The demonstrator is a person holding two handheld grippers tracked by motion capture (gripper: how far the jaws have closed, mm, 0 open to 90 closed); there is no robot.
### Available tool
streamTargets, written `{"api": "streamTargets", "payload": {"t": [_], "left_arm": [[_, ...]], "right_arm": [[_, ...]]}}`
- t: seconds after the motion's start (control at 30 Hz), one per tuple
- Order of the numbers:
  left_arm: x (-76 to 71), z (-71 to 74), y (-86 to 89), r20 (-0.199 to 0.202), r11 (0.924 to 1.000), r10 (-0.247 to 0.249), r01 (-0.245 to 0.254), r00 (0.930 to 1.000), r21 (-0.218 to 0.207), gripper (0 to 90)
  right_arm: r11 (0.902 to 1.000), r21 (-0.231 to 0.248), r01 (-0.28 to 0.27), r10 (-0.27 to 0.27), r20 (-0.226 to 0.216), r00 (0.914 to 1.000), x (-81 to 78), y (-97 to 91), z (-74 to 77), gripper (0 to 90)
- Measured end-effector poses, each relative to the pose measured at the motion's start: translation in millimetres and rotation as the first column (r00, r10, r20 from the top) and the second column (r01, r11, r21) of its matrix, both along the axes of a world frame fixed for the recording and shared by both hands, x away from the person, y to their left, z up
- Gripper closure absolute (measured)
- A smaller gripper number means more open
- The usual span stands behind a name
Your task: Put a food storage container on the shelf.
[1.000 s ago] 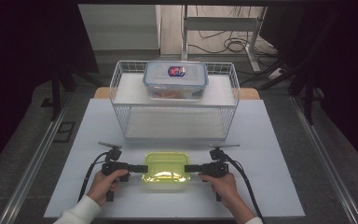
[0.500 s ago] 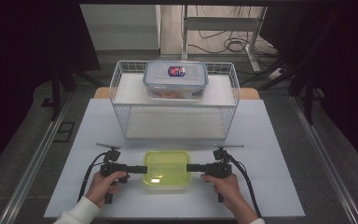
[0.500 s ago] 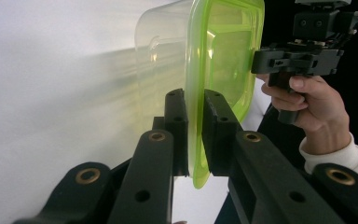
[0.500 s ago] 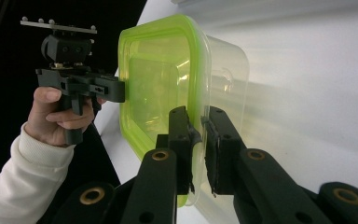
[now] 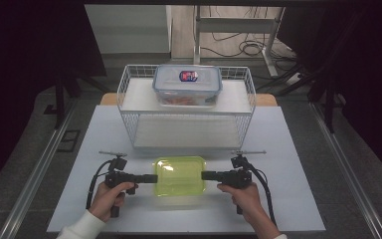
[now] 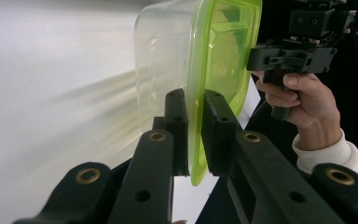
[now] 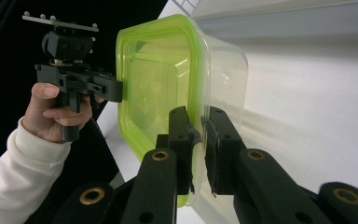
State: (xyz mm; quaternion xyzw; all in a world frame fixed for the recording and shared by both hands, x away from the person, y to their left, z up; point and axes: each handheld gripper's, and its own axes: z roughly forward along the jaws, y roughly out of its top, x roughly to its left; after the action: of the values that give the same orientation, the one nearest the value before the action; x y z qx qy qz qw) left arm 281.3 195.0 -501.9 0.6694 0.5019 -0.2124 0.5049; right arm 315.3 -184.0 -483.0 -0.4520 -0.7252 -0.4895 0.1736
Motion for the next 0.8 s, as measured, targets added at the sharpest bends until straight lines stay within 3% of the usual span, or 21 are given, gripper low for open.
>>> {"api": "streamTargets", "payload": {"t": [0.37,0.8], "left_arm": [[-3.1,15.4,-1.9,0.042,1.0,0.002,-0.001,0.9991,-0.007,81.9],[-3.9,26.9,-4.3,0.066,0.9998,0.003,-0.001,0.9978,-0.018,81.9]], "right_arm": [[1.0,-0.008,-0.004,0.004,0.063,0.998,-4.8,-1.9,18.5,80.8],[0.9999,-0.009,-0.005,0.006,0.109,0.9941,-7.7,-4.1,33.1,80.7]]}}
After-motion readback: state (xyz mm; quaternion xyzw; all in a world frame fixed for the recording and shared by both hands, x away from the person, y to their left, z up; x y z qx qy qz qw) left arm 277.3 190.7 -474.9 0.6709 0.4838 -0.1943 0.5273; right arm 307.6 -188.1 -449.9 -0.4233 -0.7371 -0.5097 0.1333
